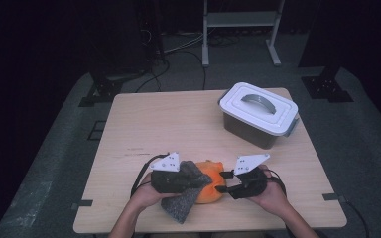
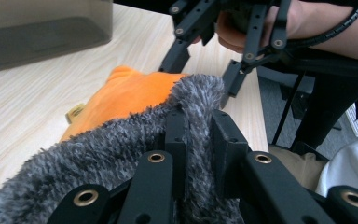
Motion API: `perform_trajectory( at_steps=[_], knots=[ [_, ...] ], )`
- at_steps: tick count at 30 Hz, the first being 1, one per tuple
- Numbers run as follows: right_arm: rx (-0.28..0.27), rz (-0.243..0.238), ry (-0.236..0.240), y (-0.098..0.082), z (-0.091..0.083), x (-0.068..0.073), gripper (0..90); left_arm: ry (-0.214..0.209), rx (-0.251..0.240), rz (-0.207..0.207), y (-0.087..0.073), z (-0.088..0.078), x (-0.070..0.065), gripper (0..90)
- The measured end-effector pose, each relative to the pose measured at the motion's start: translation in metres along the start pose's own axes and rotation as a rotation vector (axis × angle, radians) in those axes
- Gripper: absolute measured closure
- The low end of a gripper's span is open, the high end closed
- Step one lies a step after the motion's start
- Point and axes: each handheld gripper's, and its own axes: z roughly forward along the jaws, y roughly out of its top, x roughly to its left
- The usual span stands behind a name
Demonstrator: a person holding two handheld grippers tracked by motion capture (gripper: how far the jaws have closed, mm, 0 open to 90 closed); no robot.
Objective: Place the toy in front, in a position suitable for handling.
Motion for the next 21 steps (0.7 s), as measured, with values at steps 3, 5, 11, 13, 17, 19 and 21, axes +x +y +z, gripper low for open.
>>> perform_trajectory(
  at_steps=[3,5,11,13,17,19,21],
  knots=[
    [-0.006,0.009,-0.001,0.001,0.001,0.000,50.9,-0.008,0.004,0.018,0.003,0.002,-0.003,78.3],
    [-0.006,0.009,-0.002,0.001,0.002,0.001,51.0,-0.017,0.004,0.027,0.005,0.004,-0.005,78.3],
    [-0.002,-0.003,0.009,0.000,0.004,-0.001,50.8,-0.006,0.009,0.021,0.000,0.004,0.000,78.0],
    [-0.006,0.006,0.015,-0.001,0.004,-0.003,50.9,0.007,0.012,0.016,-0.002,0.002,0.002,78.1],
    [-0.015,0.014,0.019,-0.002,0.003,-0.005,50.9,0.020,0.008,-0.013,-0.008,-0.005,0.009,78.1],
    [-0.020,0.014,0.017,-0.003,0.002,-0.006,51.0,0.031,0.005,-0.026,-0.011,-0.009,0.013,78.1],
    [-0.025,0.022,0.017,-0.004,0.001,-0.008,51.4,0.044,0.012,-0.032,-0.012,-0.011,0.015,78.1]
  ],
)
